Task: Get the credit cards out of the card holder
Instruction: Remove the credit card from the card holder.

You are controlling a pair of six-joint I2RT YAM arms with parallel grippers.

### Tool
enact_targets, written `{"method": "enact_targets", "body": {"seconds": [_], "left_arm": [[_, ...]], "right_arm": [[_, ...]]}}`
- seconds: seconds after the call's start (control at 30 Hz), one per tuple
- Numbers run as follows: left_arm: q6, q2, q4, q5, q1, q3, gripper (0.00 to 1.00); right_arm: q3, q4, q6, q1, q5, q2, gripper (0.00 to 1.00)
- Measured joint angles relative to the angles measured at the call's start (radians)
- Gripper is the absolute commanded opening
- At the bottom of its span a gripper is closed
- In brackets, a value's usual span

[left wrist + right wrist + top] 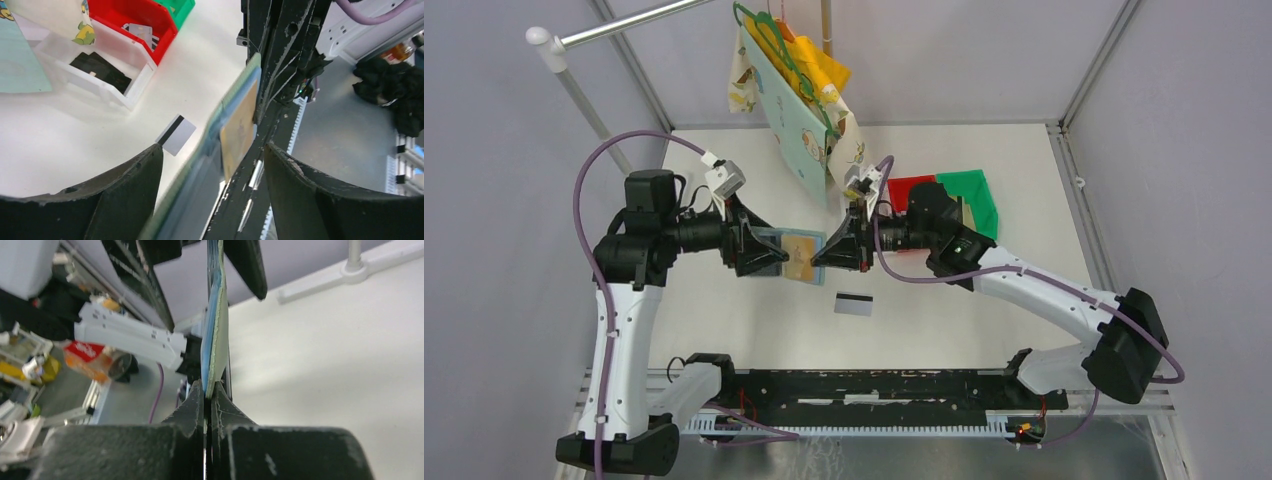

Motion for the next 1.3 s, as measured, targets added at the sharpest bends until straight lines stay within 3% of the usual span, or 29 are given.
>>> {"method": "enact_targets", "body": {"seconds": [0.17, 0.33, 0.57, 0.63, 0.73, 0.83, 0.87, 0.9, 0.97, 1.1, 1.2, 1.3], "left_arm": [[0.121, 0.013, -0.047, 0.007, -0.001, 0.001, 0.7], [0.252, 0.068, -0.153, 0.037, -0.023, 0.005, 0.67], [0.372, 0.115, -0.292, 0.054, -0.193, -0.036, 0.63], [0.392, 0.119, -0.322, 0.052, -0.233, -0.043, 0.55], [0.412, 0.118, -0.342, 0.04, -0.267, -0.048, 0.3], [0.431, 0.119, -0.341, 0.018, -0.276, -0.051, 0.06], [0.435, 0.121, -0.342, 0.011, -0.276, -0.051, 0.02], [0.436, 0.122, -0.345, 0.009, -0.277, -0.051, 0.02], [0.436, 0.122, -0.342, 0.002, -0.277, -0.051, 0.02], [0.392, 0.121, -0.299, -0.025, -0.282, -0.048, 0.02], [0.277, 0.112, -0.208, -0.058, -0.282, -0.037, 0.02], [0.136, 0.101, -0.089, -0.087, -0.281, -0.011, 0.02]], "right_arm": [[0.074, -0.276, -0.184, 0.018, -0.093, 0.023, 0.0], [0.119, -0.428, -0.278, 0.043, -0.145, 0.073, 0.0], [0.217, -0.545, -0.359, 0.057, -0.19, 0.124, 0.0], [0.246, -0.563, -0.376, 0.057, -0.196, 0.136, 0.0], [0.298, -0.598, -0.395, 0.058, -0.209, 0.161, 0.0], [0.331, -0.63, -0.409, 0.062, -0.225, 0.181, 0.14], [0.336, -0.638, -0.413, 0.066, -0.228, 0.184, 0.19], [0.34, -0.646, -0.421, 0.069, -0.226, 0.185, 0.27], [0.342, -0.646, -0.428, 0.068, -0.219, 0.185, 0.54], [0.3, -0.55, -0.401, 0.053, -0.151, 0.148, 0.86], [0.122, -0.361, -0.331, 0.026, -0.078, 0.018, 0.98], [-0.067, -0.154, -0.245, -0.005, -0.005, -0.121, 0.98]]}}
